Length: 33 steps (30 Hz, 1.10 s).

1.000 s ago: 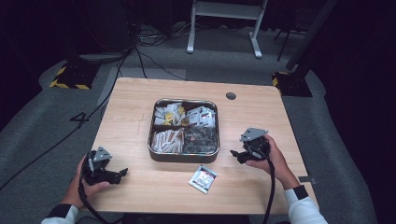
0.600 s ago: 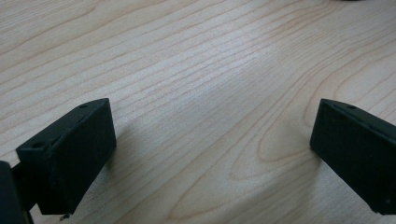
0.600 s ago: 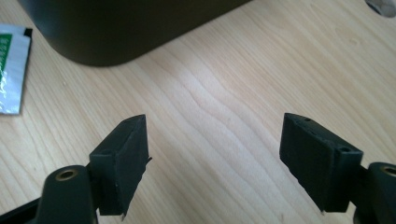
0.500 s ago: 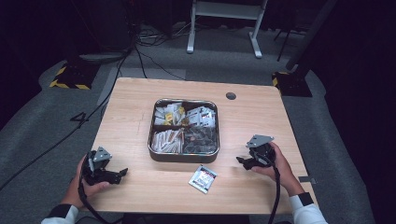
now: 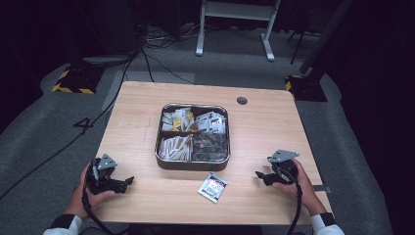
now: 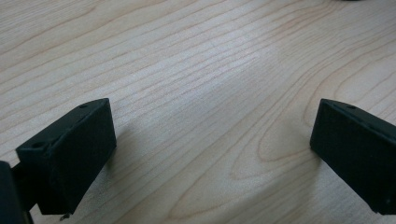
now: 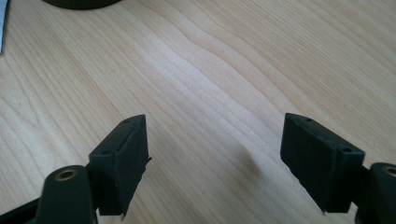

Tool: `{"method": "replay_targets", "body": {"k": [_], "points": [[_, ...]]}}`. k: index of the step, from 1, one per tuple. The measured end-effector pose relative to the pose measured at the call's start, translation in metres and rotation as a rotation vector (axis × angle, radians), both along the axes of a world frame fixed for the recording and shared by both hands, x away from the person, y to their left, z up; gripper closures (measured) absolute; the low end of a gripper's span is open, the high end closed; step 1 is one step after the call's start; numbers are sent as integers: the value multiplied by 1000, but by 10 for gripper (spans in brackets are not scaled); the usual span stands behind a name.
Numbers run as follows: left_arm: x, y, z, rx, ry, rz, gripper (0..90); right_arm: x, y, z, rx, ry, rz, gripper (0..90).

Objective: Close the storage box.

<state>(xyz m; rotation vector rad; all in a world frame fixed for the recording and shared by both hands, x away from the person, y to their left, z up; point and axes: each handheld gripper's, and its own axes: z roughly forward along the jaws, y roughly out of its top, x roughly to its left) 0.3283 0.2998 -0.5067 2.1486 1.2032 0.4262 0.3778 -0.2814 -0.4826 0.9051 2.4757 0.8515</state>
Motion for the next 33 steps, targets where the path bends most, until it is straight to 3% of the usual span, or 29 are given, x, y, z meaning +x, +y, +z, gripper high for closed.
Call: {"method": "replay_targets", "body": {"k": [18, 27, 33], "points": [[1, 0, 0, 0, -1, -1, 5, -27, -47, -19, 153, 18, -103, 225], [1, 0, 0, 0, -1, -2, 5, -36, -65, -21, 175, -10, -189, 218], [1, 0, 0, 1, -2, -1, 5, -35, -66, -21, 173, -10, -198, 207]]}}
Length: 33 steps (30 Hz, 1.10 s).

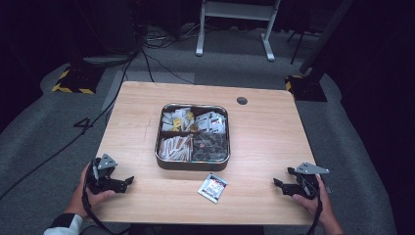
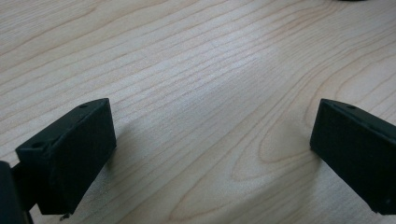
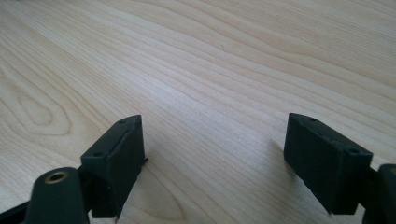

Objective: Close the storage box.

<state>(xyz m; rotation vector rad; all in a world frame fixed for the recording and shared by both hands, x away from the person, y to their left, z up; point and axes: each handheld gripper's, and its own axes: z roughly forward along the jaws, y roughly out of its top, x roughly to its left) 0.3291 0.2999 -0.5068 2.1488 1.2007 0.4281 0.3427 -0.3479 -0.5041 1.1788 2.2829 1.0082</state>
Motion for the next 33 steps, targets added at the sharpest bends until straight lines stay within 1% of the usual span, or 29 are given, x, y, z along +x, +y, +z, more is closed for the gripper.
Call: {"method": "replay_targets", "body": {"k": [9, 14, 33], "points": [[-1, 0, 0, -3, 0, 6, 6, 3, 2, 0, -3, 4, -7, 173], [0, 1, 0, -1, 0, -1, 5, 4, 2, 0, -4, 5, -10, 172], [0, 1, 0, -1, -2, -1, 4, 6, 3, 0, -4, 4, -18, 171]]}}
